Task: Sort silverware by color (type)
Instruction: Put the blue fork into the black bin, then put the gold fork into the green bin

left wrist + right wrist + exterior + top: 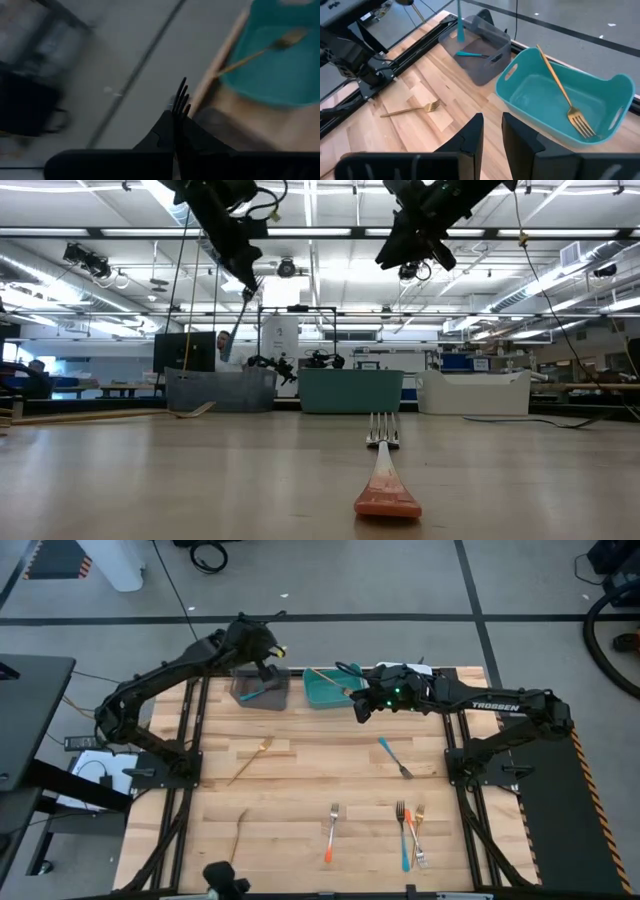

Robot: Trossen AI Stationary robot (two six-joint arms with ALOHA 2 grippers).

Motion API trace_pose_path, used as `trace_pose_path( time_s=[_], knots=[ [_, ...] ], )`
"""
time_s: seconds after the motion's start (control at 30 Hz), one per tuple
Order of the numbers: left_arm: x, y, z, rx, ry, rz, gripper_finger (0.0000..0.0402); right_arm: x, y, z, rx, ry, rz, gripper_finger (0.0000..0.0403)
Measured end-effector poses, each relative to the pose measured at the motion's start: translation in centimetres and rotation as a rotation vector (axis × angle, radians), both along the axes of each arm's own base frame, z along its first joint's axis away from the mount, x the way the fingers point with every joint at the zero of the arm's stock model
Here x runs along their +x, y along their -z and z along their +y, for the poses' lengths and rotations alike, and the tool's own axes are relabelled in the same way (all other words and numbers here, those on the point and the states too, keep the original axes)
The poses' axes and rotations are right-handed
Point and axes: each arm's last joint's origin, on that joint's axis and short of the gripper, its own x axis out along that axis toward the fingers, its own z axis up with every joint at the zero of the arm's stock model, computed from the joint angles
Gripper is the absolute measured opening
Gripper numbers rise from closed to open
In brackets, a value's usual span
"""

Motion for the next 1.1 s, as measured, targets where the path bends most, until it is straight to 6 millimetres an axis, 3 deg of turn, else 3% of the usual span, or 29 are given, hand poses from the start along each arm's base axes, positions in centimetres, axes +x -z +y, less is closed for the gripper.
trace_pose_path(
  time_s=[0.1,0.23,0.47,0.6,0.87,1.1],
  knots=[
    [-0.3,0.5,0.3,0.049,0.007,0.151,0.0005,0.0,0.0,0.0,-0.010,-0.006,0.006,0.0077],
    [0.1,2.7,0.9,-0.006,0.052,0.312,0.0007,0.0,0.0,0.0,-0.012,-0.005,0.007,0.0077],
    [1.5,6.3,2.2,-0.099,0.068,0.417,0.0021,-0.1,0.1,0.0,-0.011,-0.007,0.020,0.0077],
    [1.8,7.3,2.6,-0.131,0.037,0.415,0.0032,-0.3,0.4,0.2,-0.001,-0.011,0.060,0.0077],
    [1.4,6.7,2.5,-0.125,0.010,0.382,0.0072,-0.3,0.6,0.6,0.018,-0.043,0.079,0.0077],
    [0.6,4.5,-0.2,-0.187,-0.057,0.280,0.0078,-0.4,1.0,0.9,0.051,-0.069,0.114,0.0077]
  ],
)
